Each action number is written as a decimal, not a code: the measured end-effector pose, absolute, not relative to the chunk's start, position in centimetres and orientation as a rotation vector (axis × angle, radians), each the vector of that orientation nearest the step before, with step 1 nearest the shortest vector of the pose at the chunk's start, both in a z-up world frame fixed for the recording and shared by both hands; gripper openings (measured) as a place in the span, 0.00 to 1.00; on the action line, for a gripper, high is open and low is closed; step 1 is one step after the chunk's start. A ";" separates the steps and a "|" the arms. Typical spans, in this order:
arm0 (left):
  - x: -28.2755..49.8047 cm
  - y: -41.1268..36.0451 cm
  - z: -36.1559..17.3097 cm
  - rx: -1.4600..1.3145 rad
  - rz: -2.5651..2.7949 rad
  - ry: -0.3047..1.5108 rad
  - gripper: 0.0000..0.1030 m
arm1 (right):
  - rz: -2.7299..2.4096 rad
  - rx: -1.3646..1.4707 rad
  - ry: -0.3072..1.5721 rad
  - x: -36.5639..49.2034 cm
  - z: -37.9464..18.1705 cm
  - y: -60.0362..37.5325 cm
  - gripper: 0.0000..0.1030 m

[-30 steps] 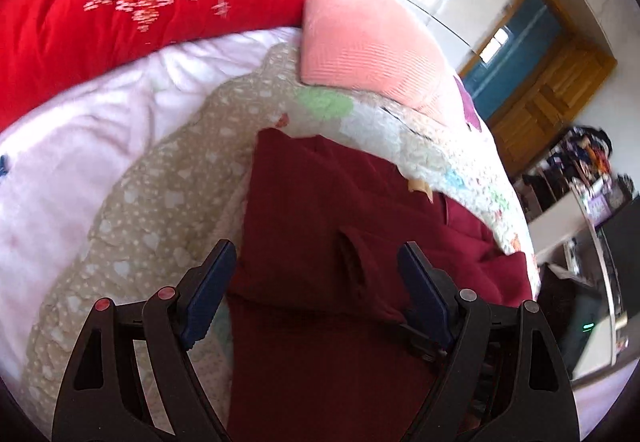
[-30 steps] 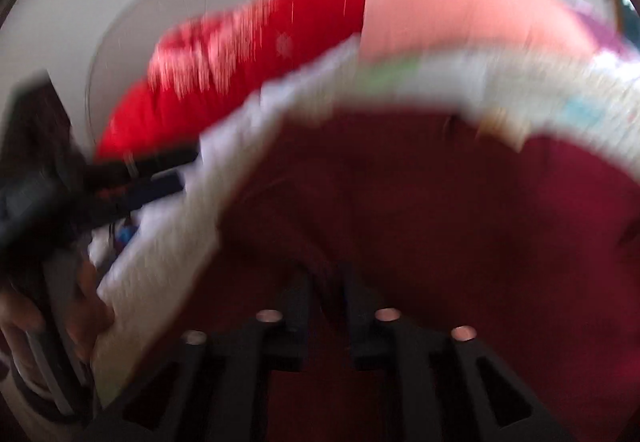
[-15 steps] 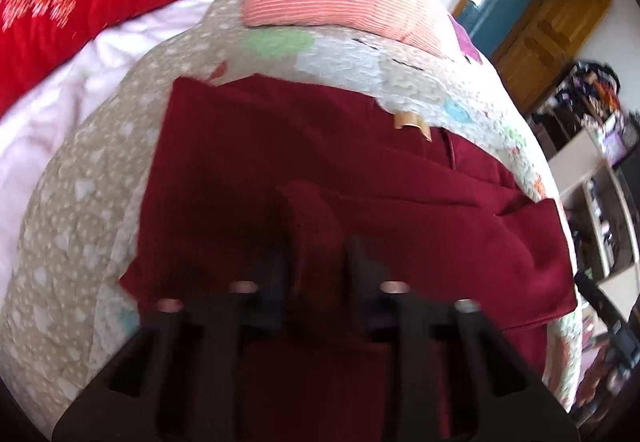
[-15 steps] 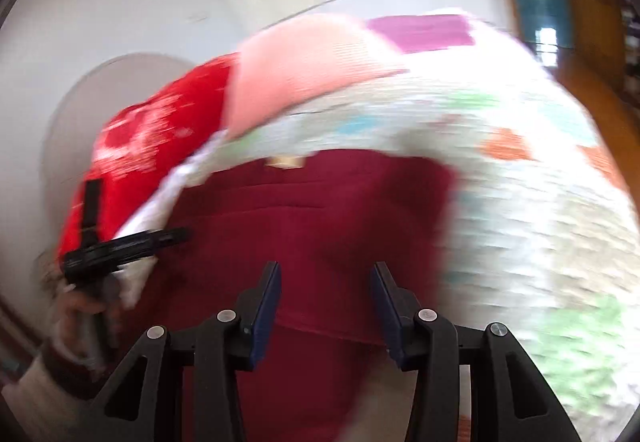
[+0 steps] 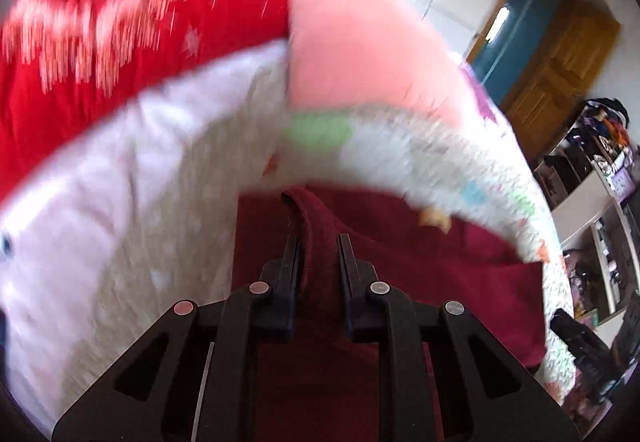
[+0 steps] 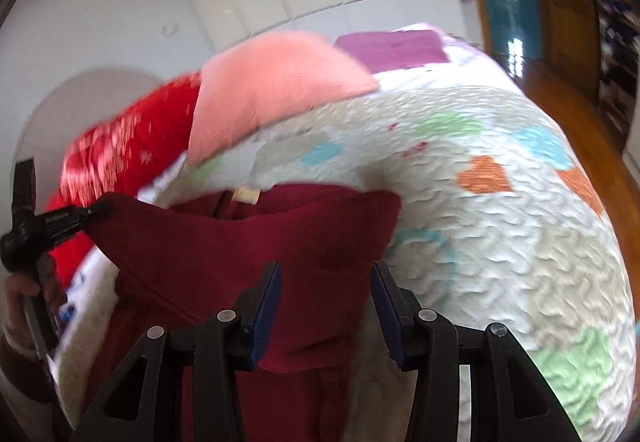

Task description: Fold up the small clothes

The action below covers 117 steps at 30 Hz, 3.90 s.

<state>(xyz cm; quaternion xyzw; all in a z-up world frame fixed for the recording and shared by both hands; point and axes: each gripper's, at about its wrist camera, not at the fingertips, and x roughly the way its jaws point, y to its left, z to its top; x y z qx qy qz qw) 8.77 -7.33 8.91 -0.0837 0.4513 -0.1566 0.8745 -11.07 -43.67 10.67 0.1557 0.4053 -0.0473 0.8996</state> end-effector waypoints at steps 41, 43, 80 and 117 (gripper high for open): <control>5.2 -5.7 7.2 -0.106 -0.275 0.954 0.36 | -0.161 0.264 0.966 -13.3 6.9 -43.7 0.15; 4.5 -4.9 8.0 -0.133 -0.265 0.903 0.47 | -0.158 0.277 0.923 -13.8 8.3 -43.7 0.17; -8.9 -3.2 6.4 -0.061 -0.178 0.945 0.56 | -0.126 0.334 0.930 -25.5 10.0 -37.0 0.47; -18.6 2.4 4.0 -0.105 -0.235 1.054 0.60 | -0.030 0.365 0.974 -35.2 8.1 -33.8 0.07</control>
